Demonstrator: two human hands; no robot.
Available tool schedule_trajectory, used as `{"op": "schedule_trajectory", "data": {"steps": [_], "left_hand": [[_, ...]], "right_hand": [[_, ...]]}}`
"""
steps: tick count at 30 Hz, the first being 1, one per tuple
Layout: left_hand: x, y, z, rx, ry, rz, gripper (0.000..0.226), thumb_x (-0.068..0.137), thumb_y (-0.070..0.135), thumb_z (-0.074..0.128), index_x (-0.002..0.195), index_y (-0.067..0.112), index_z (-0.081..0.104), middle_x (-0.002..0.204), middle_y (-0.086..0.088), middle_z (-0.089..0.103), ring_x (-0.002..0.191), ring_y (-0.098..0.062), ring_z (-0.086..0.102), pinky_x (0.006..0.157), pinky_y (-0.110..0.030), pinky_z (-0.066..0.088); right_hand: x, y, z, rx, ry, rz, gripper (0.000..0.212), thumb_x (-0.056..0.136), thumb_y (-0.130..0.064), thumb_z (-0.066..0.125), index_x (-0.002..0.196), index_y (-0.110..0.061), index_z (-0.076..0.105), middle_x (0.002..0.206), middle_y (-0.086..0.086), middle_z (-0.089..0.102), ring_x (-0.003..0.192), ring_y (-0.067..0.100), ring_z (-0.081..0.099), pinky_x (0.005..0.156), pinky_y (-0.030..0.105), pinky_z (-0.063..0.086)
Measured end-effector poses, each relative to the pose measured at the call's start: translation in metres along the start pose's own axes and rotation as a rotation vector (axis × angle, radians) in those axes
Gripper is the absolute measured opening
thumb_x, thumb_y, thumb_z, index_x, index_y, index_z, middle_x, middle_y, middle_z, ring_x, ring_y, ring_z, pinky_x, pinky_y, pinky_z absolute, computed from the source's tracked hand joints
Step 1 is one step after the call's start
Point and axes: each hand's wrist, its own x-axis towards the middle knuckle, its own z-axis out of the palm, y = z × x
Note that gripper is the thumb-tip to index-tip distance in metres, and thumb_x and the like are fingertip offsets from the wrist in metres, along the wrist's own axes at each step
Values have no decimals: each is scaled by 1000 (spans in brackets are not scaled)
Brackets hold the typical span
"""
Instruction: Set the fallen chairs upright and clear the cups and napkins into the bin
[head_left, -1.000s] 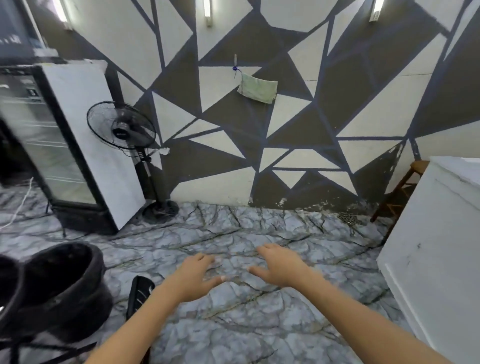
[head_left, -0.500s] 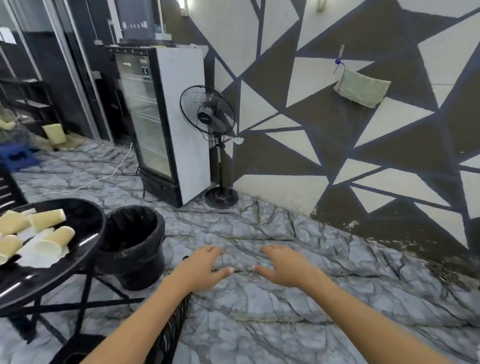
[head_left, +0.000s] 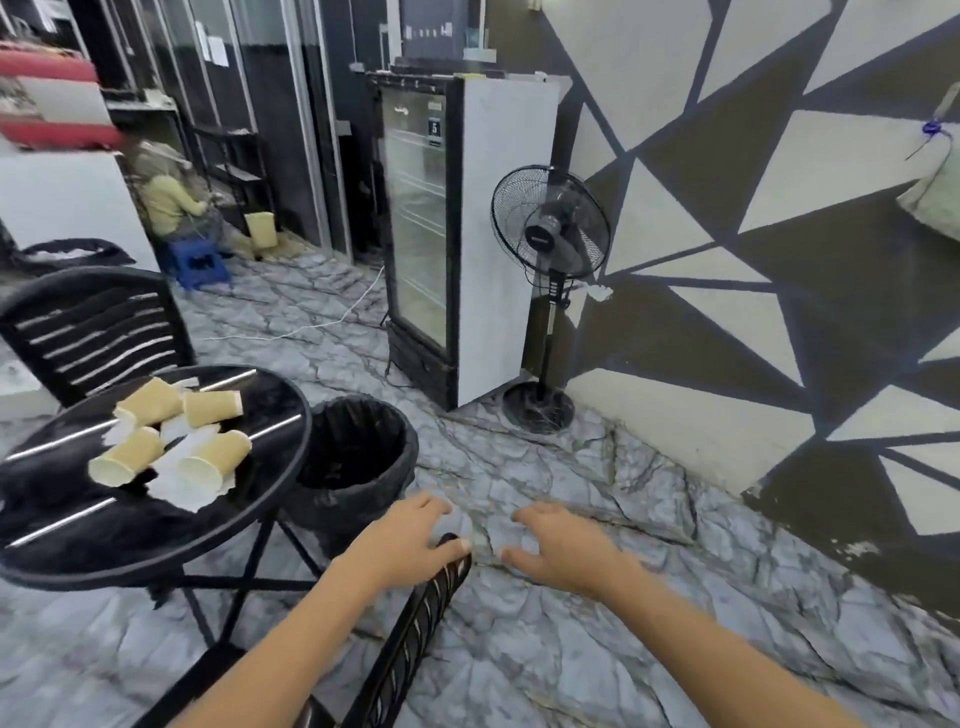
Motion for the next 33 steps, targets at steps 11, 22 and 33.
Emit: {"op": "schedule_trajectory", "data": {"steps": [11, 22, 33], "left_hand": [[49, -106, 62, -125, -34, -302, 88, 84, 82, 30, 147, 21, 38, 147, -1, 42, 133, -25, 41, 105, -37, 40], [113, -216, 245, -365, 21, -589, 79, 89, 74, 35, 146, 19, 40, 147, -1, 45, 134, -24, 44, 108, -36, 39], [80, -302, 443, -451, -44, -707, 67, 92, 61, 43, 138, 12, 50, 131, -7, 54, 118, -29, 54, 101, -39, 45]], "right_hand": [[153, 9, 61, 56, -184, -232, 71, 88, -75, 35, 128, -19, 50, 123, 4, 55, 114, 26, 53, 87, 39, 49], [296, 41, 248, 28, -424, -412, 64, 92, -64, 44, 136, -17, 49, 133, 5, 55, 123, 26, 49, 97, 43, 46], [340, 13, 468, -142, -475, -714, 68, 96, -59, 42, 149, -16, 36, 157, 4, 33, 144, 23, 27, 121, 44, 15]]}}
